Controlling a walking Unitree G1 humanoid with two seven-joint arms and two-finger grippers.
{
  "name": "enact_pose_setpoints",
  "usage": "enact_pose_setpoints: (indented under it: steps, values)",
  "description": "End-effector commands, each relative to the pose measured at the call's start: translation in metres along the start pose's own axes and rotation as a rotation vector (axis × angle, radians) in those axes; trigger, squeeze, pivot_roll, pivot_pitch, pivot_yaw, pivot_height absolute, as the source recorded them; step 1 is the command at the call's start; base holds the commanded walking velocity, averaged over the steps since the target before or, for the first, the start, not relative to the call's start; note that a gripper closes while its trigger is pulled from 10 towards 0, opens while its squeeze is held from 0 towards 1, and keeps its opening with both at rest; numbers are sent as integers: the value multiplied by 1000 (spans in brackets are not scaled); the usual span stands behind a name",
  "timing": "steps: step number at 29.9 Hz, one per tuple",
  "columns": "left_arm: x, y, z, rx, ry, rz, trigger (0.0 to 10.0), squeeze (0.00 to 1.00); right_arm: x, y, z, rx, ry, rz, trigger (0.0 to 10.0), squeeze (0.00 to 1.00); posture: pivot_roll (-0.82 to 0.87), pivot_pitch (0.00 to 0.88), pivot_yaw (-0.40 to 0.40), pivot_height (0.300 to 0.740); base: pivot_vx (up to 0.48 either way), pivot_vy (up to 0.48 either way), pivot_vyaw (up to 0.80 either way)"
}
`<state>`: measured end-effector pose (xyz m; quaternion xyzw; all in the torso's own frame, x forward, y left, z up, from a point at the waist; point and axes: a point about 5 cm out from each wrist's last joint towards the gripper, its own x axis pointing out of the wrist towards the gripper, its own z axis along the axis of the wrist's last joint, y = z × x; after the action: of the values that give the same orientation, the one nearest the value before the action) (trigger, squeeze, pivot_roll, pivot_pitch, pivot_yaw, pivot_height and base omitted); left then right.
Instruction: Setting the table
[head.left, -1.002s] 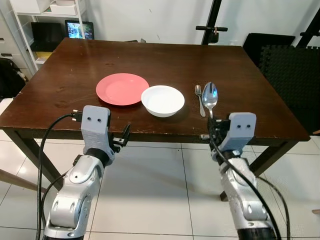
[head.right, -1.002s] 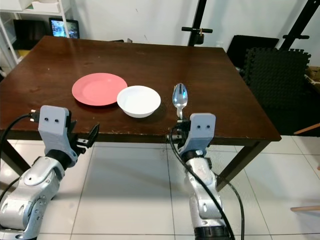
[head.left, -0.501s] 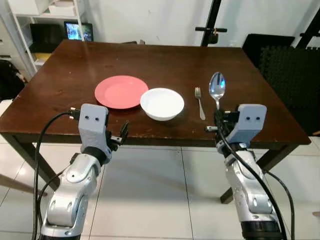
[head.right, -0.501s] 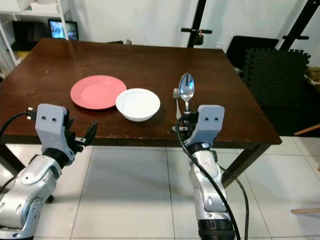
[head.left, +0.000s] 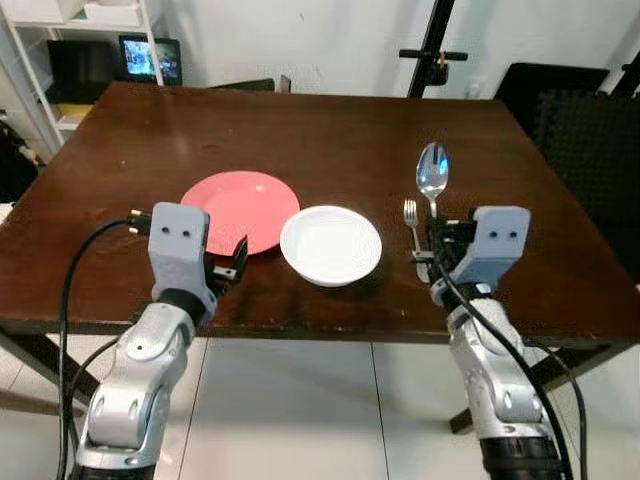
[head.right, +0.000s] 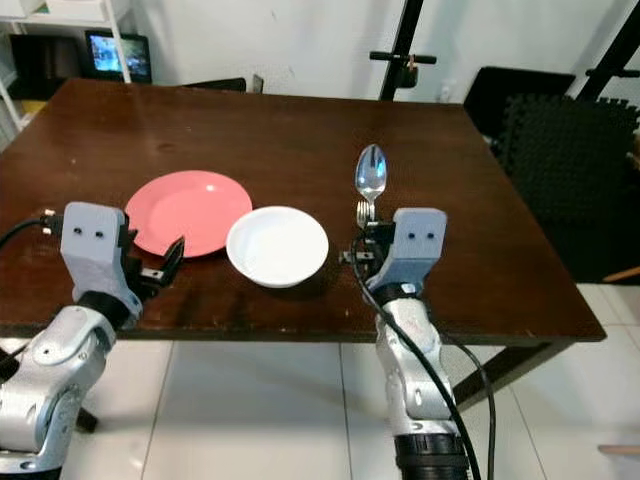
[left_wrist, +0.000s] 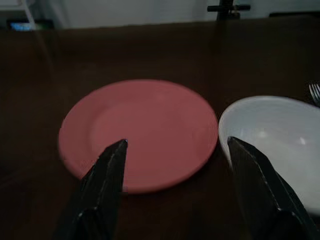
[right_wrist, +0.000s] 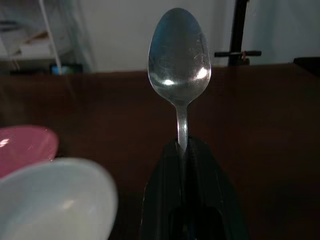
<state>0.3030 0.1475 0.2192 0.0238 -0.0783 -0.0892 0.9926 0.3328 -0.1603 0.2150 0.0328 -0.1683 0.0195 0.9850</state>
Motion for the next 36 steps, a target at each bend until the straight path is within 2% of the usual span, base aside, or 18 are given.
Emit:
enact_pose_setpoints:
  steps: [1,14,19,20,25,26,28,33,36]
  values:
    - [-1,-3,-4,4,15,-14,10000,0,-3,-7,-4,-1,9,-30,10000,0,75,150,37,740,307,0,0]
    - [-3,-10,-9,-24,54,-74,10000,0,-4,-9,-7,-25,29,-32,10000,0,75,153,36,740,22,0,0]
    - [-5,-10,-11,-27,74,-106,10000,0,-4,-13,-13,-102,79,-25,10000,0,76,155,34,740,0,0,0]
    - [-6,-5,-11,-24,84,-113,10000,0,-3,-19,-18,-155,132,-29,10000,0,80,155,34,740,0,0,0]
    - [-7,11,-12,0,113,-108,10000,0,0,-39,-27,-162,223,-41,10000,0,84,162,31,740,0,0,0]
    - [-7,15,-10,8,115,-102,10000,0,1,-47,-31,-172,288,-48,10000,0,88,169,33,740,0,0,0]
    - [-7,17,-9,12,113,-101,10000,0,2,-50,-33,-182,312,-49,10000,0,88,169,33,740,0,0,0]
    - [-7,25,-5,15,115,-98,10000,0,8,-62,-40,-66,386,-81,10000,0,97,183,44,740,0,0,0]
    - [-7,28,-2,18,118,-109,10000,0,20,-65,-38,-48,406,-49,10000,0,108,196,54,740,0,0,0]
